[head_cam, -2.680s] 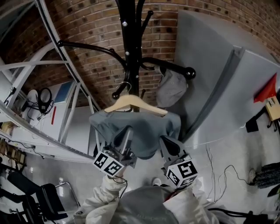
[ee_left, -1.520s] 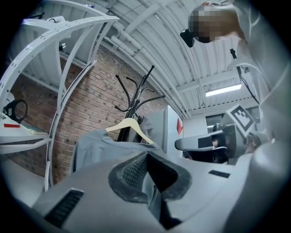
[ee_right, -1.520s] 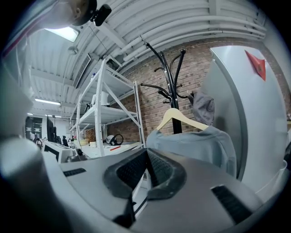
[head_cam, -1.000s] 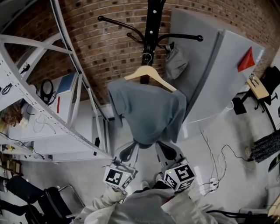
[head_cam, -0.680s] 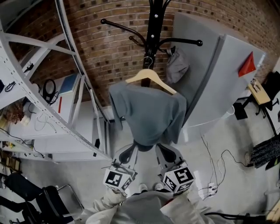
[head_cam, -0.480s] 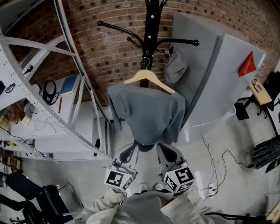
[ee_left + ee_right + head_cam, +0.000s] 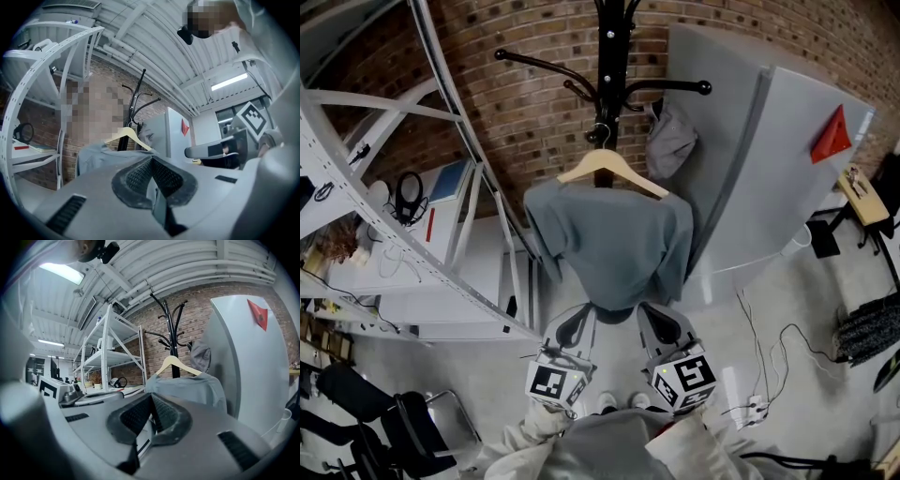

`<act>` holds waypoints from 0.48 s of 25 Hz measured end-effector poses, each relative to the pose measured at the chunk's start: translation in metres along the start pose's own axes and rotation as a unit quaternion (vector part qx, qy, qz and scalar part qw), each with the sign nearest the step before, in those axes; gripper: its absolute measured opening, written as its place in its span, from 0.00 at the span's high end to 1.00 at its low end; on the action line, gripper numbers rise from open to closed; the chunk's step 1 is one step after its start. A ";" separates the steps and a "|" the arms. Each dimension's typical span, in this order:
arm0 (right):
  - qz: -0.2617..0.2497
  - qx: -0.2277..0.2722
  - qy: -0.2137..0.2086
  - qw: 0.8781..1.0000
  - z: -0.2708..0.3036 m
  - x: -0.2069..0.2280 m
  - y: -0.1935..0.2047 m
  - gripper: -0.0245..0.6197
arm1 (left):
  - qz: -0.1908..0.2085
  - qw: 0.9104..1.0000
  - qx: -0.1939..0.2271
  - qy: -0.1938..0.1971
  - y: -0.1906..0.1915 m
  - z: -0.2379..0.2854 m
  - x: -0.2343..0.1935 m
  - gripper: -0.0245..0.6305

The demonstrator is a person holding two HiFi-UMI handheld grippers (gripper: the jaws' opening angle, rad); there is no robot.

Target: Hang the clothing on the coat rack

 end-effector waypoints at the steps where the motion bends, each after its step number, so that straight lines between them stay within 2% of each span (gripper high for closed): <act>1: 0.000 0.000 -0.001 1.000 -0.001 0.001 0.000 0.92 | -0.001 1.000 -0.001 -0.004 0.000 0.000 0.000 0.95; 12: 0.002 -0.001 -0.005 1.000 -0.010 0.018 0.004 0.92 | -0.010 1.000 -0.013 -0.017 0.012 0.012 0.012 0.95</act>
Point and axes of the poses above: the fingertips, and each gripper's own axes: z forward along the fingers, x to its right, y out of its underside, the point moved 7 cm from there along -z, backward along the fingers, and after that the axes turned 8 degrees about -z, right-handed, at the moved point
